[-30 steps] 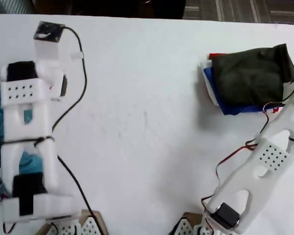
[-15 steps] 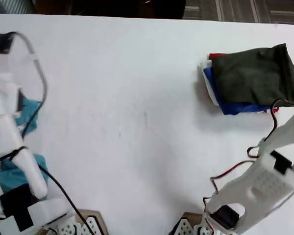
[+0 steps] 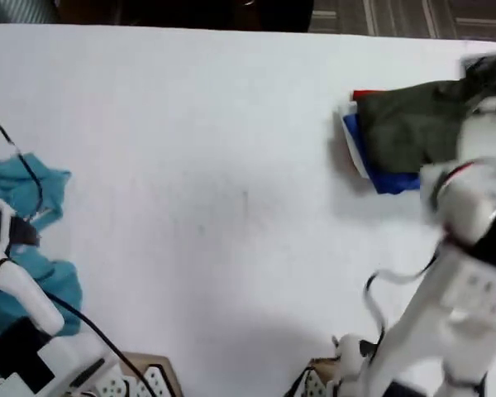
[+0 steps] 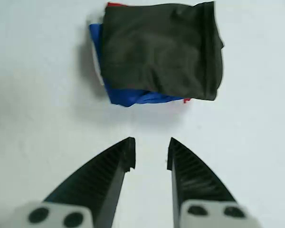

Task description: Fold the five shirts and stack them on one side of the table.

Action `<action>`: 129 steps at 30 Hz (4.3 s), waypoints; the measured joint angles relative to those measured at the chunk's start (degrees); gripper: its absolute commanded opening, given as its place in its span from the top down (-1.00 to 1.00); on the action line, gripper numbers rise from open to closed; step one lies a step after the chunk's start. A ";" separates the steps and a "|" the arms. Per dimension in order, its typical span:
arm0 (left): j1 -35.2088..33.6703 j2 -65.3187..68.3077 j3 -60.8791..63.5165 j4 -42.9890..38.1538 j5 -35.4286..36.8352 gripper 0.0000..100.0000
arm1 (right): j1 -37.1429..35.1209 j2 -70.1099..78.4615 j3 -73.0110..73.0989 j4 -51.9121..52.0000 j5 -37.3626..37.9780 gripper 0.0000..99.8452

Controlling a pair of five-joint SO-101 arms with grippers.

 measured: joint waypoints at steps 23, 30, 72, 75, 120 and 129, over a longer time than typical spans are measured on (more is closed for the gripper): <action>-6.59 19.78 -8.70 -9.23 12.13 0.43 | -5.01 -18.81 38.15 -8.09 9.93 0.76; -7.38 28.04 -31.91 -9.14 19.16 0.43 | -5.01 -21.36 43.43 -10.29 9.93 0.76; -5.98 82.02 -103.56 15.30 25.49 0.95 | -13.63 -38.07 69.80 -27.87 9.49 0.76; -7.74 74.46 -96.00 15.30 24.26 0.95 | -21.45 -32.00 69.63 -31.21 4.84 0.76; 51.96 -25.93 -18.11 0.44 32.00 0.95 | -8.79 4.84 54.51 -36.75 -3.43 0.75; 30.59 -25.93 20.92 -24.26 27.87 0.95 | -26.11 4.84 54.51 -37.19 -3.43 0.75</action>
